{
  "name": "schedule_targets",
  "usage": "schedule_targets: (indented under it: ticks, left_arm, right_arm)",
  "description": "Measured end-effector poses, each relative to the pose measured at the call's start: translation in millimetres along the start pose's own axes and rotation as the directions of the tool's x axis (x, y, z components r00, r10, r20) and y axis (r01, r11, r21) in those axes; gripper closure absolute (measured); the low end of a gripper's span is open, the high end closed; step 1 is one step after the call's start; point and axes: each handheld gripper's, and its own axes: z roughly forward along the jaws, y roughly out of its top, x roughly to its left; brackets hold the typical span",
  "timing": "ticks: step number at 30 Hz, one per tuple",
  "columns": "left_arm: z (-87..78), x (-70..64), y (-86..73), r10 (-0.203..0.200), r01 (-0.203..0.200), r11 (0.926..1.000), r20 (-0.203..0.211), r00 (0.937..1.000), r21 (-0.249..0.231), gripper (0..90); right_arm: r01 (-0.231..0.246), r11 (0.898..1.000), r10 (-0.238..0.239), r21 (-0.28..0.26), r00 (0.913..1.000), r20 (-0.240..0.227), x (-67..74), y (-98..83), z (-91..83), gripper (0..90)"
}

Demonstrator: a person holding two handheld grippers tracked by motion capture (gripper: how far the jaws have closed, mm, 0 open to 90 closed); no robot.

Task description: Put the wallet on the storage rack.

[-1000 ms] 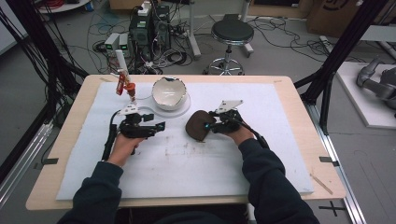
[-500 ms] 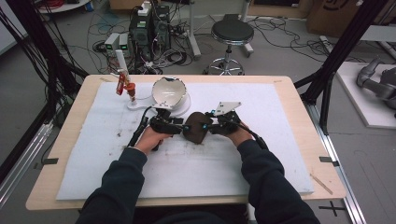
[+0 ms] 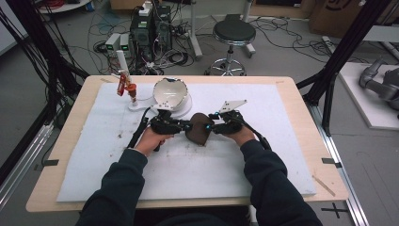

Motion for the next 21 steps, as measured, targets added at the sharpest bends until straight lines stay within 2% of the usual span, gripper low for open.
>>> schedule_targets:
  ticks: [1,3,6,8,9,13,15,18,19,21]
  left_arm:
    - [0.4,-3.1,1.4,0.015,-0.015,0.9997,0.005,0.9999,-0.017,71.1]
    - [1.7,-6.8,3.4,0.021,-0.022,0.9996,-0.004,0.9998,-0.02,70.9]
    - [3.3,-7.3,4.4,0.003,-0.003,0.9995,-0.004,1.0,-0.03,69.9]
    - [3.6,-6.8,4.2,-0.012,0.012,0.9994,0.001,0.9999,-0.033,68.7]
    - [3.5,-6.7,4.0,-0.018,0.018,0.9993,-0.001,0.9998,-0.033,65.9]
    - [1.3,-3.1,2.0,-0.036,0.036,0.9993,-0.02,0.9992,-0.006,61.2]
    - [-1.7,-0.3,0.9,-0.065,0.064,0.9978,-0.045,0.9969,-0.019,54.5]
    - [-7.1,3.9,0.2,-0.092,0.093,0.9956,-0.135,0.9866,0.002,43.0]
    - [-8.4,5.5,-1.0,-0.1,0.102,0.9947,-0.145,0.9844,0.01,41.1]
    - [-9.3,7.6,-4.2,-0.119,0.123,0.9922,-0.16,0.98,0.02,37.4]
  right_arm:
    - [-0.04,0.999,0.041,0.005,0.999,-0.018,-4.8,-3.6,1.7,51.1]
    - [-0.035,0.999,0.035,0.008,0.9993,-0.013,-5.5,-3.8,1.9,51.1]
    - [-0.019,1.0,0.019,0.02,0.9998,0.004,-3.4,-3.2,2.6,53.4]
    - [-0.025,0.999,0.025,0.02,0.9997,-0.007,-4.5,-3.7,2.6,55.3]
    - [-0.044,0.999,0.044,0.025,0.9988,-0.019,-4.3,-4.5,3.1,57.0]
    - [-0.042,0.999,0.043,0.018,0.9988,-0.023,-4.9,-5.3,5.7,58.0]
    - [-0.041,0.999,0.041,0.023,0.9987,-0.029,-4.3,-5.6,7.6,58.2]
    - [0.0,0.999,0.001,0.033,0.9999,-0.015,0.5,-4.4,12.5,58.5]
    - [0.008,0.999,-0.007,0.036,0.9999,-0.013,1.5,-4.1,13.1,58.5]
    - [-0.012,0.999,0.012,0.04,0.9997,-0.019,0.7,-4.7,11.6,58.6]
